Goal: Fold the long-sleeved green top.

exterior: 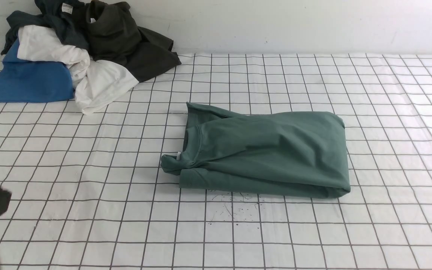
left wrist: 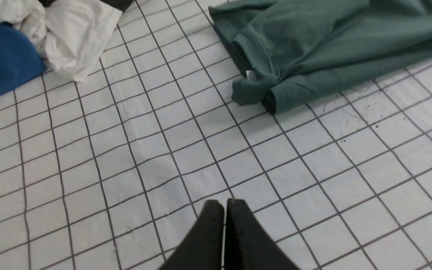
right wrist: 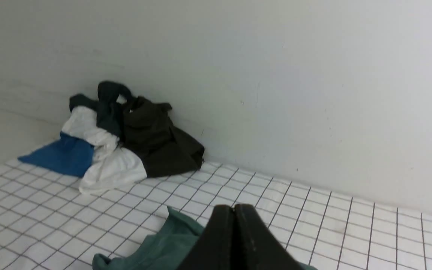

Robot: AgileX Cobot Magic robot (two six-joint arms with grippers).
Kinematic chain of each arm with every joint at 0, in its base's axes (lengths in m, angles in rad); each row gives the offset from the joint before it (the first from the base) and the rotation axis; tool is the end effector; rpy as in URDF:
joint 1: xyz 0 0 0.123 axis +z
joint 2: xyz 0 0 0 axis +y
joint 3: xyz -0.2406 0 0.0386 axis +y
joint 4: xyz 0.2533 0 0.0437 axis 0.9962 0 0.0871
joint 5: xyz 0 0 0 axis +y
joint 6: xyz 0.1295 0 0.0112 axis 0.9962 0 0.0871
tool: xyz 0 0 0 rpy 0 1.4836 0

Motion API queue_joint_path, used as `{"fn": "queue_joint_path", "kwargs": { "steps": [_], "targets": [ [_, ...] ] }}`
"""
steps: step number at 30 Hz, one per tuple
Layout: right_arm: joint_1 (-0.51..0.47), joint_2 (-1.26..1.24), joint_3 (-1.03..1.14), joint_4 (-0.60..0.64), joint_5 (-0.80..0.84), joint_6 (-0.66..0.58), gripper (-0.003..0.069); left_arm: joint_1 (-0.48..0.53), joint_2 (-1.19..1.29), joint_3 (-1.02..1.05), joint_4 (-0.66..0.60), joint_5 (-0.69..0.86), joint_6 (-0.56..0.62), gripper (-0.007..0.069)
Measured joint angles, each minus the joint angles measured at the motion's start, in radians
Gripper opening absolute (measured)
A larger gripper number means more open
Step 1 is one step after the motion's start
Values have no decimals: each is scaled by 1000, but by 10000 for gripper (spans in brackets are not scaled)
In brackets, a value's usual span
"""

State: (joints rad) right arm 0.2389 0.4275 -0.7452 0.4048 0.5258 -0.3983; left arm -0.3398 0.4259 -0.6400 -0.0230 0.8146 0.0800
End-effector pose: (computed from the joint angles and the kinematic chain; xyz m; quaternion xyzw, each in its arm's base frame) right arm 0.1406 0.0607 0.3676 -0.1696 0.7162 0.1385 0.6627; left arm 0.1390 -0.0515 0.2902 0.1774 0.8450 -0.0764 0.4987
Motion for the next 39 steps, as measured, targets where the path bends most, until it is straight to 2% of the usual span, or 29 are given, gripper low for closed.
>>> {"fn": "queue_joint_path", "kwargs": {
  "steps": [5, 11, 35, 39],
  "targets": [
    [0, -173, 124, 4, -19, 3, -14, 0, -259, 151, 110, 0, -155, -8],
    [0, -208, 142, 6, -32, 3, -14, 0, -425, 194, 208, 20, -179, -8],
    [-1, -208, 145, 38, 24, 3, -14, 0, -443, 209, 218, 33, -179, -7],
    [-1, -237, 208, 25, -34, 3, -14, 0, -443, 209, 218, 35, -179, -7]
  ]
}}
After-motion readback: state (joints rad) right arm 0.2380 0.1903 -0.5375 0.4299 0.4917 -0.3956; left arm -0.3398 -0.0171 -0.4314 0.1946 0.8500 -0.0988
